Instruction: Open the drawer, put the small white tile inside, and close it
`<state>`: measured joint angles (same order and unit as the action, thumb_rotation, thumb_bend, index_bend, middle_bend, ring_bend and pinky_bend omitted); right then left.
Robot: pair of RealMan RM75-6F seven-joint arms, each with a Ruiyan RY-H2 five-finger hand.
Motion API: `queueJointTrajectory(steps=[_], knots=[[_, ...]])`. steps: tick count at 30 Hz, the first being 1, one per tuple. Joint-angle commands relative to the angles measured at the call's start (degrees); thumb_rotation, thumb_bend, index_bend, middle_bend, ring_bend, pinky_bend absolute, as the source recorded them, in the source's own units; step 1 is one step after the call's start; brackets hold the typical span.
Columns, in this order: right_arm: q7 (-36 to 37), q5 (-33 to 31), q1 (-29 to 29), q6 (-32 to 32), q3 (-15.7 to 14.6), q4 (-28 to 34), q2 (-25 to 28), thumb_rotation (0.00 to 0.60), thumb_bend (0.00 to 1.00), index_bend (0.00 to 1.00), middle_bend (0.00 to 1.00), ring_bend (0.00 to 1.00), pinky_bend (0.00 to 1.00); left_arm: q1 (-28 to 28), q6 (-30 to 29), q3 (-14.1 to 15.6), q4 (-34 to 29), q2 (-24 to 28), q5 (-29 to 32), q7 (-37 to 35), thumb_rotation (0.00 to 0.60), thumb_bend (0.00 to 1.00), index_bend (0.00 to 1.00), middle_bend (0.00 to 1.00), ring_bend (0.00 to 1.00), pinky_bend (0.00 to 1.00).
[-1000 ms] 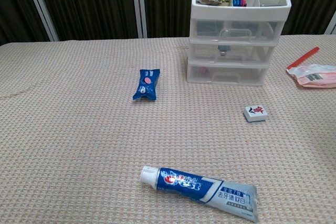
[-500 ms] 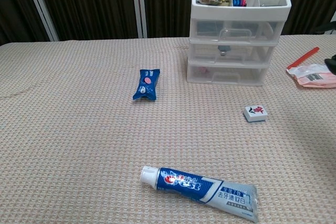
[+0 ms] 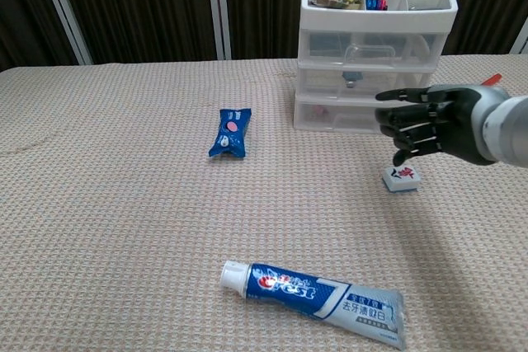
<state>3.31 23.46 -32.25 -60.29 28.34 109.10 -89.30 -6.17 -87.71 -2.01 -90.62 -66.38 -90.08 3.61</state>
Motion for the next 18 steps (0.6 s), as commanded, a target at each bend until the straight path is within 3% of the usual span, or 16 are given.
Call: queueJointTrajectory(steps=[1,9,18], knots=[[1.62,-2.06,-1.76,-0.04,1.48,-2.59,-2.76,0.6,0.49,0.1,0.79,0.8,0.62,-0.03,0.09,-0.02,-0.06,0.03,0.09,-0.14,0.6,0.14,0.07,0.0,0.0,0.0],[4.69,-5.03,-4.13,1.2,4.52,-7.56,-6.57,0.6,0.5,0.1,0.79,0.8,0.62,-0.18,0.45,-0.16,-0.09,0.23,0.47,-0.95,0.6,0.15,0.07,0.0,0.0,0.0],[5.08,-8.82,-6.79,3.47,5.74,-13.21,-9.2,0.6,0.5,0.11,0.79,0.8,0.62,-0.39,0.63,-0.05,-0.21,0.34,0.11,-1.4,0.6,0.14,0.07,0.0,0.0,0.0]])
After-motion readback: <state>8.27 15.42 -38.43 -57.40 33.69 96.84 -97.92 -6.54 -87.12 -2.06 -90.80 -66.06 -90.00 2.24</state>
